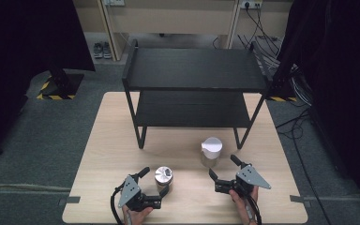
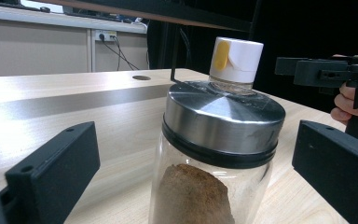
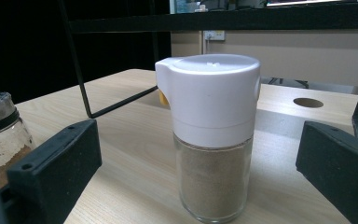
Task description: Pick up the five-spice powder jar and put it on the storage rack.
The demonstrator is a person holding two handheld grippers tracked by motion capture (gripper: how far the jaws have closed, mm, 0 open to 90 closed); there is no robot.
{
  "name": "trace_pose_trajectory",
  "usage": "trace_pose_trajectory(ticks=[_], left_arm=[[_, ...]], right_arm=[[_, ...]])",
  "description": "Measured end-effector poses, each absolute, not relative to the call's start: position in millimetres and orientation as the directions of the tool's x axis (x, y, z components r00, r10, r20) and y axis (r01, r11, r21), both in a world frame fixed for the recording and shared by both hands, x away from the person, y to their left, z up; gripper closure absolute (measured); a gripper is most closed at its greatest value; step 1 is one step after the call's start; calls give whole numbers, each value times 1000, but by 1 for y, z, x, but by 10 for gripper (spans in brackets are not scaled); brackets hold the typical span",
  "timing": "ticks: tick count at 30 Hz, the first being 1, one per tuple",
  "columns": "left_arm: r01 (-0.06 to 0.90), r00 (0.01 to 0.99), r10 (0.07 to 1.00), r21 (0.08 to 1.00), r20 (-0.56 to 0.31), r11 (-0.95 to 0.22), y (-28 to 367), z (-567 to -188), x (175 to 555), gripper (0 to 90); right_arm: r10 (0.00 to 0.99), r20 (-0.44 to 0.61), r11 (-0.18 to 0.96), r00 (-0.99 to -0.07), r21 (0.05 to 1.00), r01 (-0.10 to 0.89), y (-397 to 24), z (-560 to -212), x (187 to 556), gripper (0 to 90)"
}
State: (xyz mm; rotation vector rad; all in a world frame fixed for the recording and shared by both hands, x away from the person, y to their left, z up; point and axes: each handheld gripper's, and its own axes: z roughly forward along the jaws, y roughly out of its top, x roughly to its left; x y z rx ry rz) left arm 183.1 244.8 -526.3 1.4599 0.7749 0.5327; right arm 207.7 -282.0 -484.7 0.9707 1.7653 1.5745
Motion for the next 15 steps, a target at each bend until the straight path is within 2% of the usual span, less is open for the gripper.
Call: trace_pose_trajectory(ticks=[15], left_arm=[[135, 659, 739, 989, -140, 67, 245, -526, 183, 1]], right_arm=[[823, 47, 39, -566, 989, 140, -282, -485, 207, 4]])
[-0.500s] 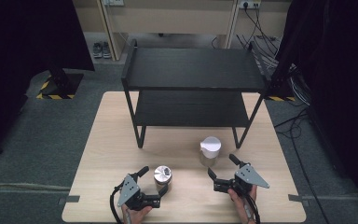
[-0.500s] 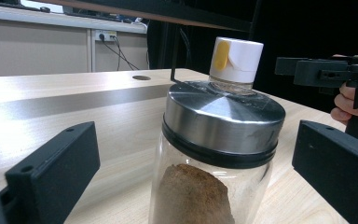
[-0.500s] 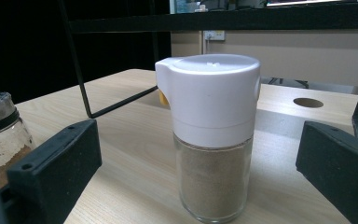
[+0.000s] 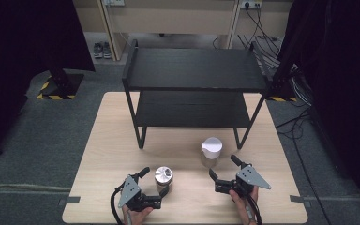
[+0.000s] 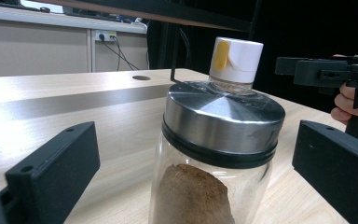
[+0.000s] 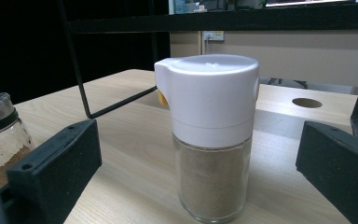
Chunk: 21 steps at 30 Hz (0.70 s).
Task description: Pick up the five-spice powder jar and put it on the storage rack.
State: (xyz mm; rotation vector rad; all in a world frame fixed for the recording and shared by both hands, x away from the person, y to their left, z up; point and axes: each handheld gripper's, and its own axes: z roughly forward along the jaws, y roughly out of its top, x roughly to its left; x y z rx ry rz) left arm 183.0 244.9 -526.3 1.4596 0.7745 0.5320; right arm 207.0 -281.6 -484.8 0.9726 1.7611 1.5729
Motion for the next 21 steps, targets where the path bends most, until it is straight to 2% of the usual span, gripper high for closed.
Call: trace_pose_trajectory(ticks=[21], left_arm=[[137, 661, 737, 988, -140, 65, 245, -526, 183, 0]], right_arm=[[820, 50, 42, -570, 988, 148, -281, -485, 208, 3]])
